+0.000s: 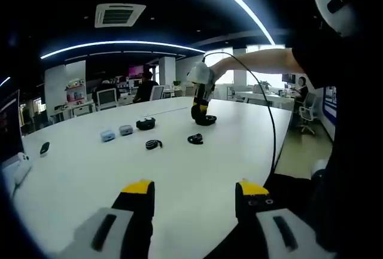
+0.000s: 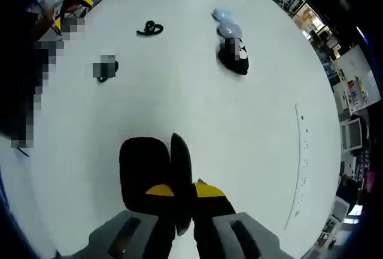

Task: Pick up the earbuds from the table and place the earbuds into the earbud case

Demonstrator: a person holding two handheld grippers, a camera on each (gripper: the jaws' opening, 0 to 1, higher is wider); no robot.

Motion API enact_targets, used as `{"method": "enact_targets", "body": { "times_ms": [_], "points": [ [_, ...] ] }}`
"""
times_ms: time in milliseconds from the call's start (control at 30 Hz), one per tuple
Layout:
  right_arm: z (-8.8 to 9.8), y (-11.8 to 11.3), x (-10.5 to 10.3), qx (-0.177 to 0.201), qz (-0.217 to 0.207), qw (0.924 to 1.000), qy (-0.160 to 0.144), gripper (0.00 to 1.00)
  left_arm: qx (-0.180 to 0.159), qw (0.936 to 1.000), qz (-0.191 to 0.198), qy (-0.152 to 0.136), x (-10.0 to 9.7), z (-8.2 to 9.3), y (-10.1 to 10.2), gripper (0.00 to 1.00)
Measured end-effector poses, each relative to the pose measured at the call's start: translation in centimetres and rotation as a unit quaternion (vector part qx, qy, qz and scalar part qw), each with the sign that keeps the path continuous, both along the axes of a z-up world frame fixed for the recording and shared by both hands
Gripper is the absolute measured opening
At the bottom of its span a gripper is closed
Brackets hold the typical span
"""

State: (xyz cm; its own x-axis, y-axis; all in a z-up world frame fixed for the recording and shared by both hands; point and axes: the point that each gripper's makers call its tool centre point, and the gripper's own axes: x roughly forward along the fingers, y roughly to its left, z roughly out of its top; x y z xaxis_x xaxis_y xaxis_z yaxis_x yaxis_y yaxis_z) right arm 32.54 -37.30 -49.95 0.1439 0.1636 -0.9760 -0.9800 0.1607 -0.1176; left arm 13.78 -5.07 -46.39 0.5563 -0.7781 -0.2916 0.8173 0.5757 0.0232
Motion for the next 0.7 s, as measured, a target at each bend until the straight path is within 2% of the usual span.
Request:
{"method": "enact_targets", "body": {
  "times_ms": [200, 433, 567, 700],
  "points": [
    [0.3, 0.4, -1.3, 0.004, 0.004, 0.9999, 0.010, 0.07, -0.002, 1.0000, -0.005, 0.001, 0.0, 0.0, -0.1, 0.56],
    [2.3, 1.6, -1.9, 0.026, -0.007, 0.9996, 0.011, 0.07, 0.000, 0.9999, -0.014, -0.001, 0.0, 0.1, -0.4, 0.56],
    [3.3, 4.1, -3.5, 0.042, -0.005, 0.9989, 0.018, 0.07, 0.001, 0.9998, -0.022, -0.002, -0.2, 0.1, -0.8, 0.56],
    [4.1, 7.9, -6.1, 0.059, 0.001, 0.9978, 0.029, 0.07, 0.001, 0.9995, -0.031, -0.002, -0.5, 0.1, -1.3, 0.56]
  ]
}}
